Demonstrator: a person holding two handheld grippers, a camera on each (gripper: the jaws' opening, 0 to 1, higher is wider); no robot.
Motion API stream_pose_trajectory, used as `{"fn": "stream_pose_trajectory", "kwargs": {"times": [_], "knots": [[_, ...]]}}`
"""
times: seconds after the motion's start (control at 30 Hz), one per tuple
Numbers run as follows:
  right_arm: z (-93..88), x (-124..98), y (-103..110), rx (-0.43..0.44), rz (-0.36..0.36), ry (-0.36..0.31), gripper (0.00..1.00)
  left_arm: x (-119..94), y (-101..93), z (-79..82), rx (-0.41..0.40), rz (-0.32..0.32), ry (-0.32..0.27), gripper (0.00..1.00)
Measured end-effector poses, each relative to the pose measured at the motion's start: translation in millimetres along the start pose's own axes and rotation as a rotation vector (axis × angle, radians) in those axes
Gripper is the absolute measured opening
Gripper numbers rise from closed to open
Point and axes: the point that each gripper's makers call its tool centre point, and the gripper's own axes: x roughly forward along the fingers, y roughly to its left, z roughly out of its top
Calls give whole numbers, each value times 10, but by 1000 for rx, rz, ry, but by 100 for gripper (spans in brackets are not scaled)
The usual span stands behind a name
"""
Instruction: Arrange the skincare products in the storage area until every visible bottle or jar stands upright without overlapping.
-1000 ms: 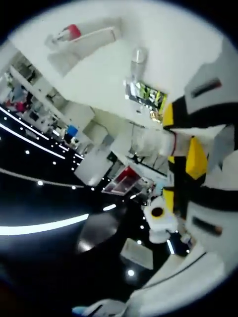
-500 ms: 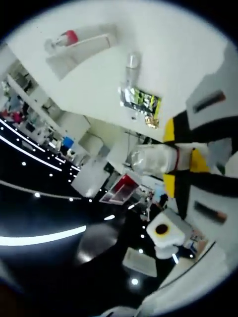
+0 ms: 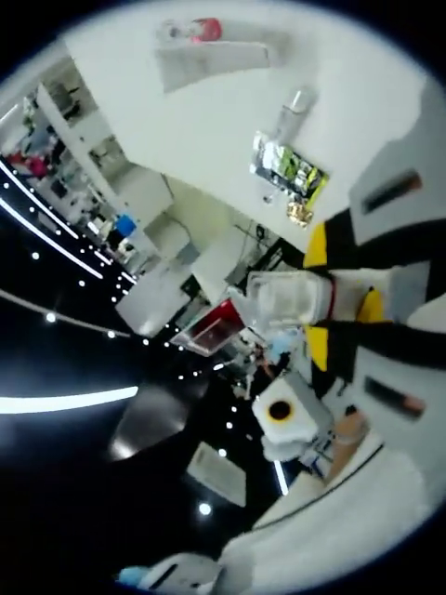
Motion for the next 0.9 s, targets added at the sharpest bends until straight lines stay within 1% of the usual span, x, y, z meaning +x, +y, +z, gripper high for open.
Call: {"fn": "stream_pose_trajectory", "kwargs": {"times": [0.07, 0.1, 0.13, 0.2, 0.23, 0.27, 0.33, 0.37, 0.43, 0.47, 0.53, 0.6, 0.63, 0.67, 0.73, 0.77, 0.8, 0.83, 0.87, 0.9], "knots": [[36, -25, 56, -38, 21, 0, 17, 2, -36, 38, -6, -54, -5, 23], [79, -52, 107, -72, 45, -19, 17, -6, -86, 75, -25, -96, -5, 23], [95, -76, 127, -70, 50, -28, 17, -12, -84, 116, -28, -101, -16, 23], [141, -131, 177, -75, 67, -49, 17, -12, -149, 189, -29, -146, -39, 23], [168, -175, 207, -98, 79, -59, 17, -12, -189, 230, -26, -175, -51, 24], [184, -222, 251, -114, 101, -61, 17, -12, -253, 256, -15, -224, -56, 24], [217, -288, 306, -136, 129, -72, 17, -10, -326, 287, -28, -282, -59, 24], [225, -339, 371, -141, 159, -69, 17, -16, -417, 297, -45, -341, -52, 25], [206, -415, 440, -177, 183, -46, 17, -14, -514, 294, -52, -402, -35, 25], [180, -466, 484, -204, 200, -26, 17, -10, -590, 287, -51, -445, -28, 25], [127, -547, 547, -223, 220, 13, 18, -4, -709, 257, -57, -517, -7, 25], [97, -607, 596, -242, 232, 28, 18, 21, -797, 246, -71, -558, 10, 24], [88, -627, 612, -252, 237, 31, 18, 27, -828, 245, -55, -569, 6, 24], [79, -653, 615, -267, 231, 36, 18, 44, -853, 242, -54, -564, 6, 24], [88, -692, 614, -271, 220, 24, 19, 66, -902, 250, -55, -563, -8, 23], [124, -694, 573, -282, 189, 1, 19, 88, -898, 264, -55, -550, -21, 22], [161, -696, 508, -295, 141, -23, 18, 152, -820, 281, -48, -485, -42, 22], [185, -705, 429, -320, 81, -43, 18, 181, -778, 266, -57, -451, -33, 22], [196, -696, 358, -327, 24, -54, 19, 219, -713, 267, -63, -399, -36, 22], [200, -693, 338, -325, 8, -57, 20, 237, -681, 272, -55, -374, -44, 21]]}}
